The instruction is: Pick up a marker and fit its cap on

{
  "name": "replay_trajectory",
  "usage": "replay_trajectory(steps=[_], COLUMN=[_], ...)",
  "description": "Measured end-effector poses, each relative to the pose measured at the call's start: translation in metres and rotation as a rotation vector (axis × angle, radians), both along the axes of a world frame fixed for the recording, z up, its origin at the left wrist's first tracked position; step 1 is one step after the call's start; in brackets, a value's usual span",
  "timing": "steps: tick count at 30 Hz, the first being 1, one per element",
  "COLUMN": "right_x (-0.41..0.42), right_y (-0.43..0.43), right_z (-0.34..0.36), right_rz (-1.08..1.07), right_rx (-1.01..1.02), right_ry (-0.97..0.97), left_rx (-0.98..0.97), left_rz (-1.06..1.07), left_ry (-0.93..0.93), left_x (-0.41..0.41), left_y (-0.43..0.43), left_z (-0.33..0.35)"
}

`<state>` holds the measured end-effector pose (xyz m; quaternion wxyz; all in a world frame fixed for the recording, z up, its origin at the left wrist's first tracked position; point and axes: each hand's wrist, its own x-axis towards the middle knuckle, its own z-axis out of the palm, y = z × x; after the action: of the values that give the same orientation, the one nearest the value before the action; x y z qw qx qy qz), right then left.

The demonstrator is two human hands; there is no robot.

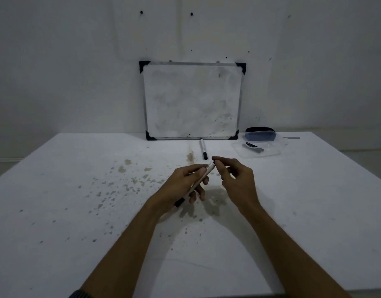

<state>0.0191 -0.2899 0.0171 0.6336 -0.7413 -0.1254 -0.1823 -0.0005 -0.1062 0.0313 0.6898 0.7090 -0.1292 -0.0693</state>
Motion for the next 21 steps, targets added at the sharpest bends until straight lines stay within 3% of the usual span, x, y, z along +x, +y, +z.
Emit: replay_trajectory(steps=[3, 6, 14, 19, 21], right_x=[-0.002, 0.000, 0.015, 0.033, 0.030], right_y=[0.003, 0.006, 0.038, 0.064, 0.066], right_z=[-0.001, -0.003, -0.010, -0.013, -0.023], right_rz=[0.080, 0.095, 0.141, 0.110, 0.054], right_rx=[0.024, -0.002, -0.489, -0.893, -0.960], right_ry=[0.009, 0.042, 0.169, -0.001, -0.100], left_rx=[-0.025, -0.082, -0.253, -0.178, -0.121], left_rz=[-0.037, 0.055, 0.366, 0.401, 0.400], left_ry=[0.031, 0.052, 0.059, 0.037, 0.017], left_x=[-0.002, 0.001, 0.013, 0.012, 0.011], left_y=[0.017, 0.040, 0.075, 0.070, 0.068], left_z=[0.011, 0.016, -0.012, -0.020, -0.020])
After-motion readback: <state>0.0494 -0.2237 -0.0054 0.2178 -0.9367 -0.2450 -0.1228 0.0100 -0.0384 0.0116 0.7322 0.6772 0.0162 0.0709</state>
